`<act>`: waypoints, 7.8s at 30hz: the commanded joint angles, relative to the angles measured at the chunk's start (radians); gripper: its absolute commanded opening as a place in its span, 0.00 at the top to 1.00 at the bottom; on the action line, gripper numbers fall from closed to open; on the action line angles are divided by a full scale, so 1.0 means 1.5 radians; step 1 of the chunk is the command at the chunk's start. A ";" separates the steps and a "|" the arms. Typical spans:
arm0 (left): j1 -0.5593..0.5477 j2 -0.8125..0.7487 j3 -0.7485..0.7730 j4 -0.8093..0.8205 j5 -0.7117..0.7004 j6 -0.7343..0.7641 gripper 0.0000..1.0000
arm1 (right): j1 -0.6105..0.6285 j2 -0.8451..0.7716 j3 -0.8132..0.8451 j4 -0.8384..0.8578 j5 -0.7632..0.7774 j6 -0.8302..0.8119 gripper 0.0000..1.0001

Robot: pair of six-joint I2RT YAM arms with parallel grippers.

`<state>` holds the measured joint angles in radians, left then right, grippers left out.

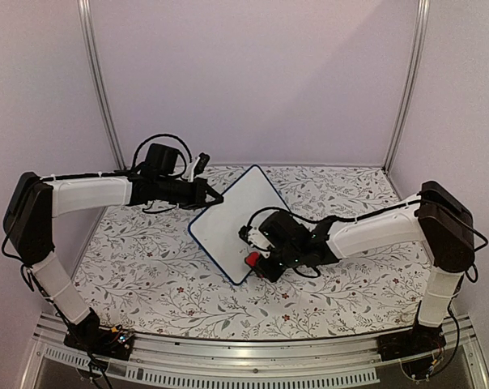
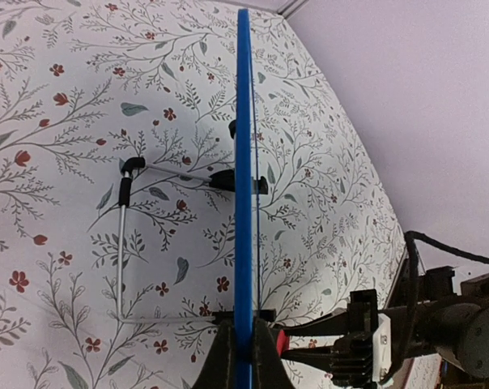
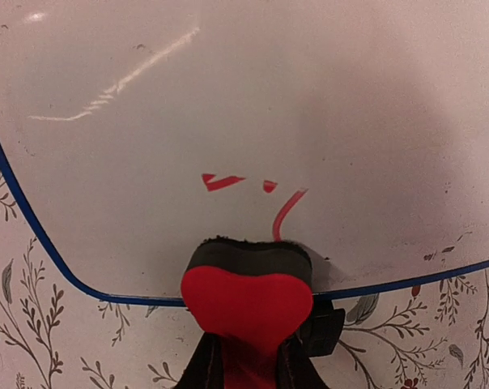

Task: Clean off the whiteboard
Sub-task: Erase the whiteboard at the center of the board.

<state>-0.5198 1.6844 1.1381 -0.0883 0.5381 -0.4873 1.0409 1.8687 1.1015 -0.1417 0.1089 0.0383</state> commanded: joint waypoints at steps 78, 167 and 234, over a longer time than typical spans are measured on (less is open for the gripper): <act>-0.005 0.004 0.007 -0.014 0.022 -0.008 1.00 | -0.204 -0.017 0.032 -0.013 -0.130 0.184 1.00; 0.000 -0.004 0.006 -0.013 0.027 -0.011 1.00 | 0.022 -0.106 -0.116 0.312 0.112 0.078 1.00; 0.002 0.000 0.007 -0.011 0.032 -0.009 1.00 | -0.103 0.087 -0.062 0.584 -0.036 0.251 1.00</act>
<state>-0.5026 1.6852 1.1385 -0.0795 0.5365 -0.4870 0.9001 1.9762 0.9775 0.7017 0.0006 0.4538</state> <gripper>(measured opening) 0.024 0.167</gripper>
